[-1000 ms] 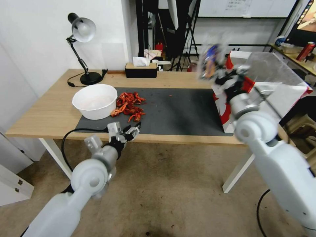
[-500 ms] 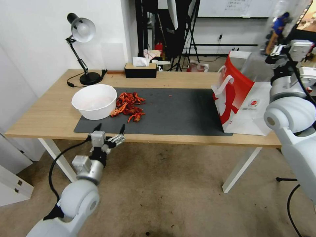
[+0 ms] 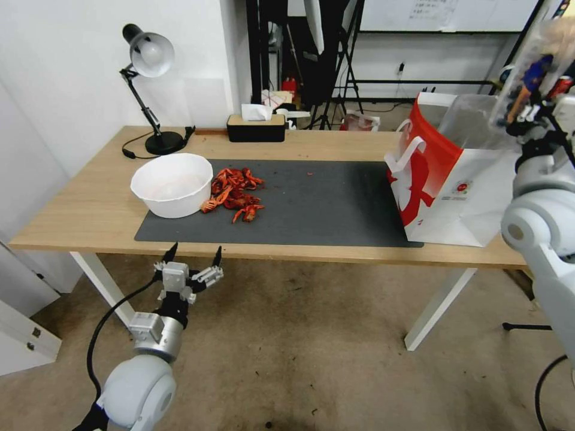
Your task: Close the takeout container lid, then place the container into the takeout bag.
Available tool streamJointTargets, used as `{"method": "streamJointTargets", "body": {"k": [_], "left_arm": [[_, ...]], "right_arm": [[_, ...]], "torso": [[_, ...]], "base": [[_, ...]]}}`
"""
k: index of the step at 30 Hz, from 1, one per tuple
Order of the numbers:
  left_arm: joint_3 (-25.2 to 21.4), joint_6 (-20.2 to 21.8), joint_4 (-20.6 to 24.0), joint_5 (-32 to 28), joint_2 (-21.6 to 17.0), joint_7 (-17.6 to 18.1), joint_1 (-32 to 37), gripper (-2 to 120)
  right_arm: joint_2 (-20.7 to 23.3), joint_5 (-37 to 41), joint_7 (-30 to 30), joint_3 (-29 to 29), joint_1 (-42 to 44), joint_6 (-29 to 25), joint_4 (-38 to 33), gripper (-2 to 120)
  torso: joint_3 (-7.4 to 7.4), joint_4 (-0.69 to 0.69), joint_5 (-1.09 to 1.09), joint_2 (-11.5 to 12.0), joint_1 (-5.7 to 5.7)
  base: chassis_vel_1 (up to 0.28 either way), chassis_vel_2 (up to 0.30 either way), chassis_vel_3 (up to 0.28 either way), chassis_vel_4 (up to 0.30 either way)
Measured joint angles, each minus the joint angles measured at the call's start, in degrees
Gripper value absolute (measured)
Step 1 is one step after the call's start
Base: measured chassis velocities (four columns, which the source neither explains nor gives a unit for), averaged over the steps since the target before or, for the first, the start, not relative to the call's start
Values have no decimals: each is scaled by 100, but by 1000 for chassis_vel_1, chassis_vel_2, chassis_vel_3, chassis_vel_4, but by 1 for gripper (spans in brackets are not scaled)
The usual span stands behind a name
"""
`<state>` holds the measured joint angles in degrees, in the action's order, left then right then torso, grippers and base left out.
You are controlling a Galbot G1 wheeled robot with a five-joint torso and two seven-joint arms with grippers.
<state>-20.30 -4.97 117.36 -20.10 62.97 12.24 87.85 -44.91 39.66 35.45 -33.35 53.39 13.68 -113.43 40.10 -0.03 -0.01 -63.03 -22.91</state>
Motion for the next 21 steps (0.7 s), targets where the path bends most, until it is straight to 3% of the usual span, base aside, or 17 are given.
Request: {"method": "streamJointTargets", "body": {"k": [4, 7, 12, 14, 16, 19, 21], "left_arm": [[50, -54, -29, 48, 117, -3, 33, 100], [55, -86, -36, 72, 164, -2, 59, 100], [37, -94, -36, 64, 175, 4, 77, 100], [27, -102, -34, 49, 189, 9, 94, 100], [26, -106, -32, 47, 192, 9, 96, 100], [12, -115, -23, 47, 196, 9, 104, 100], [11, -122, -23, 48, 197, 9, 115, 100]], "right_arm": [[35, 238, -94, -41, 93, 68, -40, 0], [48, 384, -196, -35, 92, 94, -50, 14], [62, 463, -203, -14, 79, 133, -62, 26], [74, 476, -205, -8, 78, 136, -62, 37], [79, 476, -205, -7, 78, 136, -62, 39], [89, 473, -254, -4, 84, 93, -83, 58], [89, 470, -319, -4, 85, 14, -96, 63]], "torso": [[0, 4, 1, 0, 0], [1, 4, 0, 0, 0], [1, 3, 1, 0, 0], [1, 3, 0, 0, 0], [1, 4, 0, 0, 0], [1, 2, 1, 0, -1], [1, 2, 1, 0, -1]], "base": [[0, 0, 0, 0], [0, 0, 0, 0], [0, 0, 0, 0], [0, 0, 0, 0], [0, 0, 0, 0], [0, 0, 0, 0], [0, 0, 0, 0]]}}
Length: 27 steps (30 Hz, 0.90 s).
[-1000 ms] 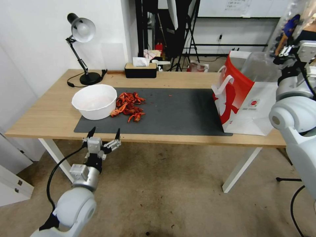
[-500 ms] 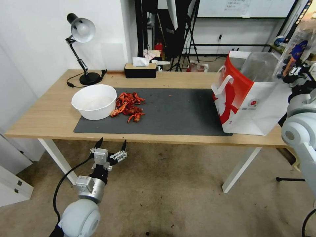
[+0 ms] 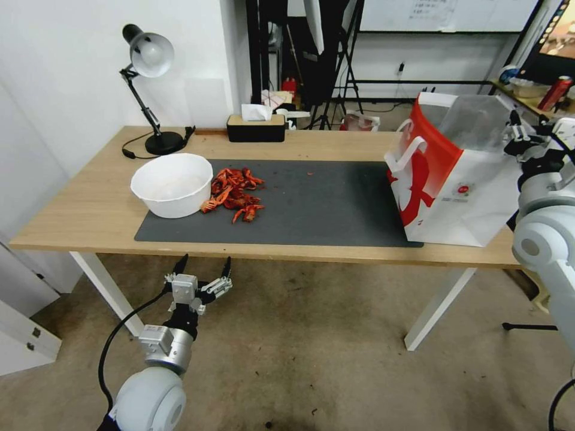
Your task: Close the takeout container lid, then place the container into the takeout bag.
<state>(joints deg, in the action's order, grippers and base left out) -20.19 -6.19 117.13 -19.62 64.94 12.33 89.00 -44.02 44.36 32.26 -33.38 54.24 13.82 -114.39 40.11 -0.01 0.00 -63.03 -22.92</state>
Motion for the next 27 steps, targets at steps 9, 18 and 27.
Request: {"method": "streamJointTargets", "body": {"k": [9, 18, 27], "left_arm": [[7, -35, 15, 11, 42, 7, 59, 100], [-13, -145, 30, 2, 61, -31, 157, 100], [-31, -280, -35, -68, 110, -50, 129, 100]], "right_arm": [[-7, 436, -1095, -61, 386, -1070, -513, 96], [-233, 491, -2252, -360, 1612, -1471, -1202, 100], [-1250, -597, -2992, -562, 3247, -2077, -1369, 100]], "torso": [[0, 1, -1, 0, -1], [-1, 0, -1, 0, 0], [-1, 0, 1, 0, 0]], "base": [[0, 0, 0, 0], [0, 0, 0, 0], [0, 0, 0, 0]]}}
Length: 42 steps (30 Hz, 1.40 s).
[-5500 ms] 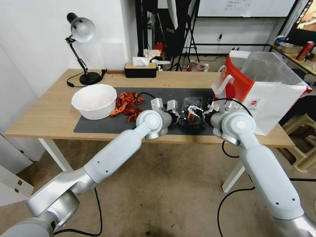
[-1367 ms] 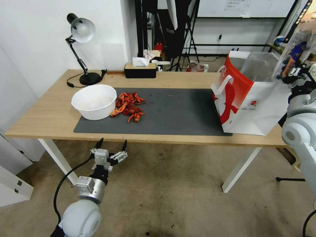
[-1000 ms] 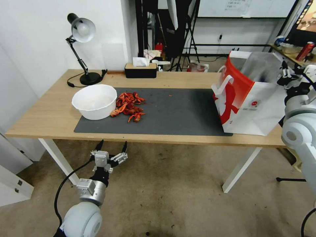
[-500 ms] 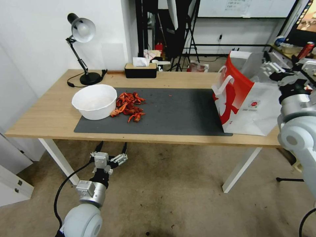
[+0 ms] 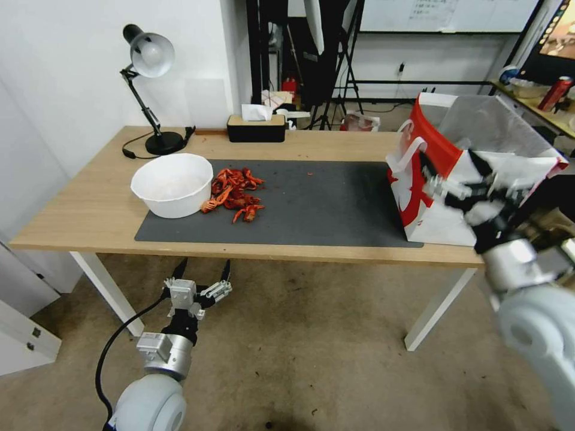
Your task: Close the takeout container lid, then place the container into the takeout bag.
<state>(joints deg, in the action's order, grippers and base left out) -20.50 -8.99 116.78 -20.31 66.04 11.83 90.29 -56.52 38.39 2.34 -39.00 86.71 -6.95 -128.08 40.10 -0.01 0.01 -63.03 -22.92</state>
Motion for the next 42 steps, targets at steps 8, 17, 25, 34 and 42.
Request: {"method": "streamJointTargets", "body": {"k": [8, 17, 25, 34, 42], "left_arm": [[-18, -86, -46, -60, -9, 3, -8, 100], [41, -297, -149, 82, 39, -69, 13, 100], [87, -403, -213, 170, 88, -115, 70, 100], [128, -430, -242, 218, 119, -116, 106, 100], [129, -431, -242, 218, 120, -115, 106, 100]], "right_arm": [[-786, -1056, -59, 269, 1002, -594, 320, 100], [-1348, -1721, -28, 708, 1375, -936, 811, 100], [-1477, -1876, -12, 891, 1238, -1009, 1011, 100], [-1464, -1879, 0, 924, 1150, -1005, 1052, 100], [-1457, -1869, 4, 923, 1146, -993, 1051, 100]], "torso": [[0, 1, -2, 0, 1], [1, 1, -1, 0, 0], [1, 1, -1, 1, 0], [1, 1, -1, 1, 0], [1, 1, -1, 1, 1]], "base": [[0, 0, 0, 0], [0, 0, 0, 0], [0, 0, 0, 0], [0, 0, 0, 0], [0, 0, 0, 0]]}}
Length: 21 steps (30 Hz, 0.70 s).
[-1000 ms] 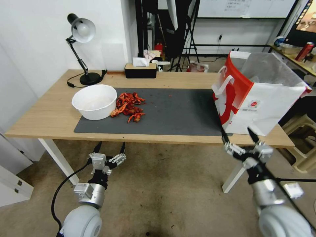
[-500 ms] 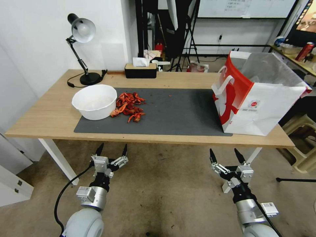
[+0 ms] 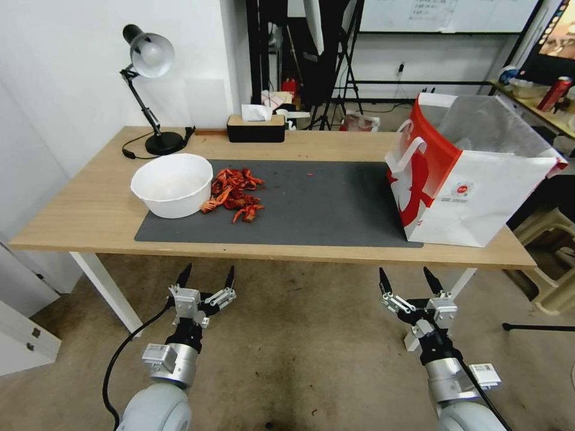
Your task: Close the takeout container lid, then place the container into the takeout bag.
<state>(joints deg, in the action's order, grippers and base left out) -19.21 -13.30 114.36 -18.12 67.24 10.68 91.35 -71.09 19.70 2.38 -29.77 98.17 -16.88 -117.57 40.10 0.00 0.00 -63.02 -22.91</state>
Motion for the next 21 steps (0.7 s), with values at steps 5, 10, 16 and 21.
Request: {"method": "streamJointTargets", "body": {"k": [5, 10, 16, 21], "left_arm": [[0, 0, 0, 0, 0, 1, -1, 100], [-1, 0, 0, 0, -2, 1, -2, 100], [-2, 0, 0, -1, -2, 1, -2, 100], [-2, 0, 1, -2, -2, 1, -2, 100]], "right_arm": [[2, 5, 2, -1, -2, 4, -3, 100], [4, 9, 3, -2, -2, 6, -5, 100], [5, 11, 3, -5, -3, 8, -9, 100], [6, 13, 3, -6, -3, 10, -11, 100]], "torso": [[0, 0, 0, 0, 0], [0, 0, 0, 0, 0], [0, 0, 0, 0, 0], [0, 0, 0, 0, 0]], "base": [[0, 0, 0, 0], [0, 0, 0, 0], [0, 0, 0, 0], [0, 0, 0, 0]]}}
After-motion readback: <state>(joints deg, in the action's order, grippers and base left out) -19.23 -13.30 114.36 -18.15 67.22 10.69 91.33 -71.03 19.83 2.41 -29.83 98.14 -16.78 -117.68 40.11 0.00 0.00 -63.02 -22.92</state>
